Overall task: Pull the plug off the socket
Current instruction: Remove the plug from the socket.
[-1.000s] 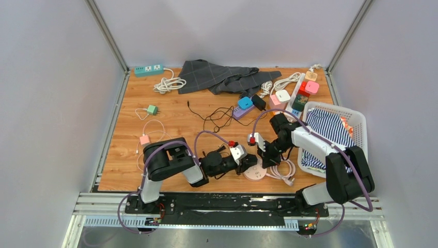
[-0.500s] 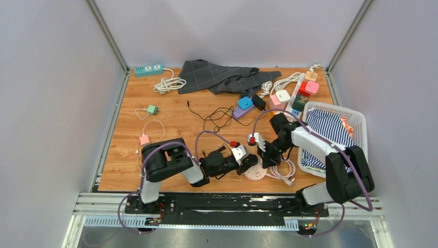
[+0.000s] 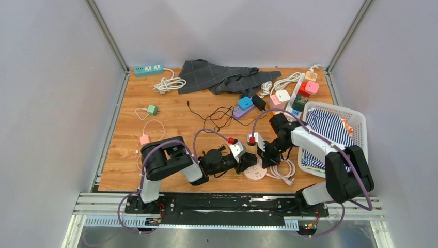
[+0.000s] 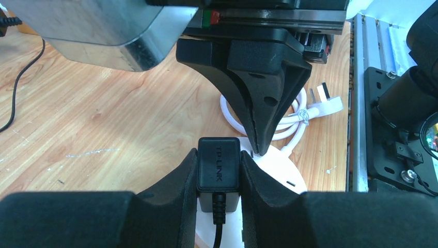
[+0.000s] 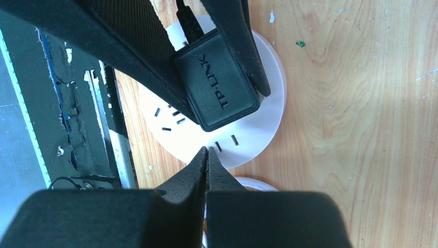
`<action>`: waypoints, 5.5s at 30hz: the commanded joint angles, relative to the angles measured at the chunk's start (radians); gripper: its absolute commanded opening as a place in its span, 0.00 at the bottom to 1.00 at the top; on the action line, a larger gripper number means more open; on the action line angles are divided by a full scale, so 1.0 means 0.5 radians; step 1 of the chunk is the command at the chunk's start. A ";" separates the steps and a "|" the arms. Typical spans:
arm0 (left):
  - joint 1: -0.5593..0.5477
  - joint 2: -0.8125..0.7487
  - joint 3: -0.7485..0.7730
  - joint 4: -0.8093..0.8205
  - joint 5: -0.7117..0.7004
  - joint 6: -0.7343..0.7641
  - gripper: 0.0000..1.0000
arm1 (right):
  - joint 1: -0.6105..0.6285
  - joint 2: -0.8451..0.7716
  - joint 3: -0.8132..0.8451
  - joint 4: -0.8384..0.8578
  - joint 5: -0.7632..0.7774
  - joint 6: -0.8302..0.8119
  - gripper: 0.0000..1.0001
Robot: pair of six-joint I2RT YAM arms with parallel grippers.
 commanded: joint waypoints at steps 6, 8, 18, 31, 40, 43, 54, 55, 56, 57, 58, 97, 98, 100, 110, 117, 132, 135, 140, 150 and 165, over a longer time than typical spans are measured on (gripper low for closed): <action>-0.088 -0.024 -0.069 0.167 -0.070 0.150 0.00 | 0.036 0.100 -0.075 0.016 0.282 -0.043 0.00; -0.065 -0.028 -0.059 0.150 -0.051 0.053 0.00 | 0.047 0.120 -0.069 0.009 0.277 -0.045 0.00; -0.122 -0.051 -0.091 0.171 -0.173 0.317 0.00 | 0.065 0.215 -0.062 -0.008 0.318 -0.037 0.00; -0.181 -0.036 -0.123 0.226 -0.258 0.417 0.00 | 0.079 0.264 -0.044 -0.030 0.340 -0.014 0.00; 0.040 0.008 -0.082 0.278 0.110 -0.176 0.00 | 0.081 0.246 -0.038 -0.033 0.325 -0.011 0.00; 0.007 0.009 -0.093 0.273 0.036 0.015 0.00 | 0.085 0.242 -0.041 -0.033 0.322 -0.010 0.00; 0.009 -0.014 -0.086 0.275 0.108 -0.113 0.00 | 0.098 0.260 -0.042 -0.030 0.331 -0.008 0.00; 0.006 -0.022 -0.090 0.273 0.104 -0.083 0.00 | 0.097 0.259 -0.043 -0.030 0.330 -0.008 0.00; -0.001 -0.028 -0.096 0.273 0.084 -0.040 0.00 | 0.100 0.259 -0.042 -0.030 0.326 -0.008 0.00; -0.028 -0.034 -0.103 0.270 0.031 0.034 0.00 | 0.100 0.259 -0.041 -0.030 0.325 -0.008 0.00; -0.075 -0.048 -0.114 0.266 -0.064 0.154 0.00 | 0.099 0.262 -0.042 -0.030 0.328 -0.008 0.00; -0.133 -0.120 -0.144 0.265 -0.030 0.198 0.00 | 0.125 0.289 -0.029 -0.037 0.331 0.021 0.00; -0.131 -0.112 -0.141 0.264 -0.024 0.211 0.00 | 0.123 0.282 -0.010 -0.052 0.317 0.048 0.01; -0.136 -0.100 -0.134 0.264 -0.030 0.245 0.00 | 0.114 0.236 0.068 -0.096 0.285 0.116 0.02; -0.126 -0.043 -0.104 0.252 -0.200 0.236 0.00 | -0.124 -0.315 0.091 -0.125 -0.071 0.083 0.38; -0.070 -0.023 -0.076 0.276 -0.262 0.025 0.00 | -0.123 -0.504 -0.097 -0.292 -0.427 -0.589 0.37; -0.069 0.079 0.052 0.281 -0.200 -0.275 0.00 | -0.025 -0.475 -0.287 -0.080 -0.220 -0.987 0.00; -0.072 0.082 0.057 0.283 -0.200 -0.250 0.00 | 0.027 -0.403 -0.301 -0.050 -0.140 -0.982 0.01; -0.104 0.084 0.067 0.299 -0.177 -0.131 0.00 | 0.130 -0.254 -0.342 0.019 0.075 -0.950 0.00; -0.182 -0.018 0.055 0.341 -0.303 -0.154 0.00 | 0.171 -0.220 -0.345 0.018 0.131 -0.925 0.00; -0.220 -0.008 0.009 0.344 -0.434 -0.282 0.00 | 0.216 -0.150 -0.354 0.073 0.256 -0.818 0.00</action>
